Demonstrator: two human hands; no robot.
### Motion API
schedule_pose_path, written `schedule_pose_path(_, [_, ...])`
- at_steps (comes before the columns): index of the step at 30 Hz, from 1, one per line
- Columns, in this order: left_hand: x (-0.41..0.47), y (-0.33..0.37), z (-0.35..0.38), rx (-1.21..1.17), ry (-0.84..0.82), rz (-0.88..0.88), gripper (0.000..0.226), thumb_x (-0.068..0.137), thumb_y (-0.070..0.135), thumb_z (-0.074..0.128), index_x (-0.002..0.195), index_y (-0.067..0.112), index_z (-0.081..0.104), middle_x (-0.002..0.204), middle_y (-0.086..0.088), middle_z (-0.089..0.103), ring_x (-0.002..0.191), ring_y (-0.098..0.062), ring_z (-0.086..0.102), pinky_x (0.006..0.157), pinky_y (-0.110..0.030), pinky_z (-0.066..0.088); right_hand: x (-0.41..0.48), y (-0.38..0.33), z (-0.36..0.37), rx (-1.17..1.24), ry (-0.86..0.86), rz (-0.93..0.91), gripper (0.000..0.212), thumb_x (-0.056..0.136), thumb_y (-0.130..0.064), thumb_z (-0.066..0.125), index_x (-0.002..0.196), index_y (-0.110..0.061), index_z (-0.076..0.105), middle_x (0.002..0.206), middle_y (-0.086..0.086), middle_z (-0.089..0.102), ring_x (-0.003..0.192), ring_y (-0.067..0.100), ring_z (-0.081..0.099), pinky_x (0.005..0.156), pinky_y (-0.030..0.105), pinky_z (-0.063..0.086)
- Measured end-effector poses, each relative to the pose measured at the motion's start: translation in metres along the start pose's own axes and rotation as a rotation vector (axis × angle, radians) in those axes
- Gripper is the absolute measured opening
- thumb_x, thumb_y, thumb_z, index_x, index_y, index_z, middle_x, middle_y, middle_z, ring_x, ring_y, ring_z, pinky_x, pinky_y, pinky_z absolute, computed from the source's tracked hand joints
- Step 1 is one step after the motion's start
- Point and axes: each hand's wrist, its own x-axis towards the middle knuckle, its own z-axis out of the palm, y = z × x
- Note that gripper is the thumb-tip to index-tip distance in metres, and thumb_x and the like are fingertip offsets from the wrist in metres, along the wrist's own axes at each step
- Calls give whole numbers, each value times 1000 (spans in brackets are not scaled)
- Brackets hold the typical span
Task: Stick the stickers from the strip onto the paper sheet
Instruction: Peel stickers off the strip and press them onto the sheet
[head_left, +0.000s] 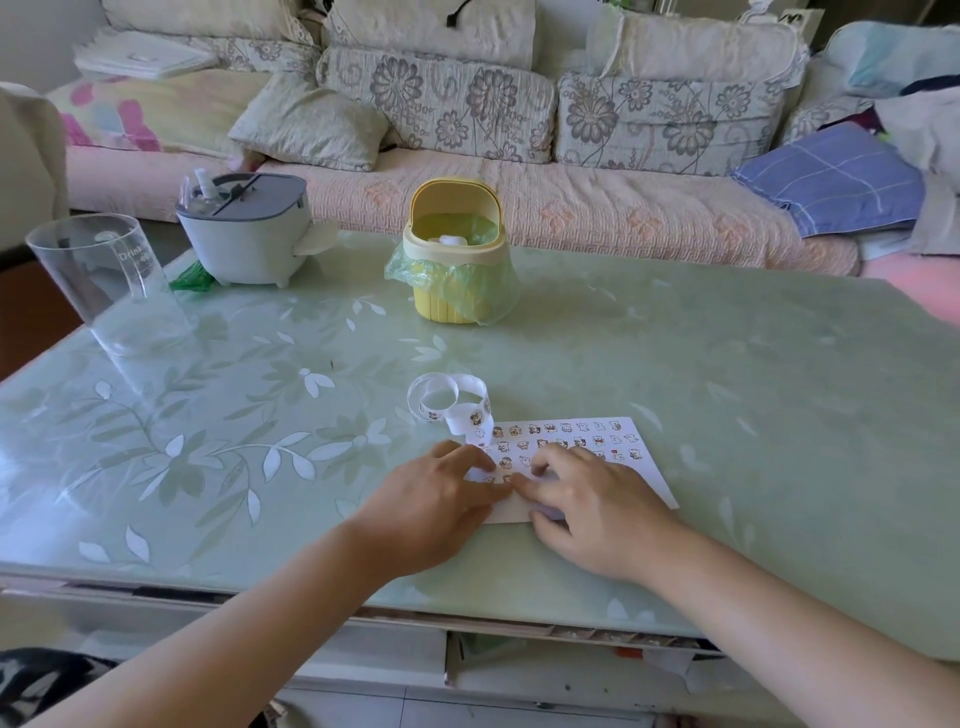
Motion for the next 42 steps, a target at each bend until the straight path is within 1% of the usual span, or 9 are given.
schedule_pose_path(6, [-1,0,-1,-55,-5,-53,33,90,37,46,112,40,70,115,9,63,102,-20,60,68,-32,57,1,6,-4,88,26,-17,31,91,-44,45,104,-37,73,111,-12,55,98,15,56,71,31,46])
schedule_pose_path(10, [5,-4,-3,-218,26,-152,21,90,33,55,103,32,71,111,14,63,104,-9,56,83,-33,52,8,8,-9,302,48,98,20,93,-34,59,106,-36,74,108,-17,58,97,11,59,81,29,47])
schedule_pose_path(13, [16,-9,-8,-257,184,-294,19,87,15,67,102,26,71,105,11,61,95,-8,56,80,-29,50,22,7,-17,405,89,221,19,95,-33,58,105,-36,74,101,-17,60,90,9,57,78,28,44])
schedule_pose_path(16, [25,-17,-14,-227,268,-415,23,85,15,70,106,23,67,107,8,58,97,-15,57,78,-28,47,40,5,-23,547,138,330,13,93,-31,61,93,-34,74,95,-18,70,86,8,62,76,26,48])
schedule_pose_path(22, [39,-26,-14,-181,179,-511,36,86,29,71,119,21,63,113,5,57,105,-16,50,82,-23,38,70,-3,-25,659,148,402,14,86,-28,65,77,-37,68,82,-17,68,84,5,64,82,30,55])
schedule_pose_path(26, [47,-29,-13,-197,133,-530,15,88,33,68,102,27,71,94,15,60,87,-7,54,71,-18,41,84,-7,-22,667,158,420,6,88,-31,66,89,-35,71,83,-18,67,85,5,65,82,32,56])
schedule_pose_path(30, [56,-28,-21,-456,167,-693,7,92,33,63,92,30,70,81,14,65,66,0,53,55,-10,35,94,-10,-24,722,192,441,8,88,-39,70,93,-33,70,83,-15,69,82,8,66,76,30,56])
schedule_pose_path(36, [58,-29,-31,-859,207,-814,7,94,24,60,91,25,66,81,-5,68,65,-11,53,64,-28,42,105,-18,-27,966,248,442,7,87,-31,74,91,-31,69,80,-9,75,58,6,61,64,30,55])
schedule_pose_path(42, [56,-28,-30,-915,201,-823,5,92,20,62,89,18,66,75,3,61,63,-11,49,65,-28,41,109,-20,-30,965,302,468,9,83,-25,79,85,-31,73,76,-9,74,71,4,67,66,26,52])
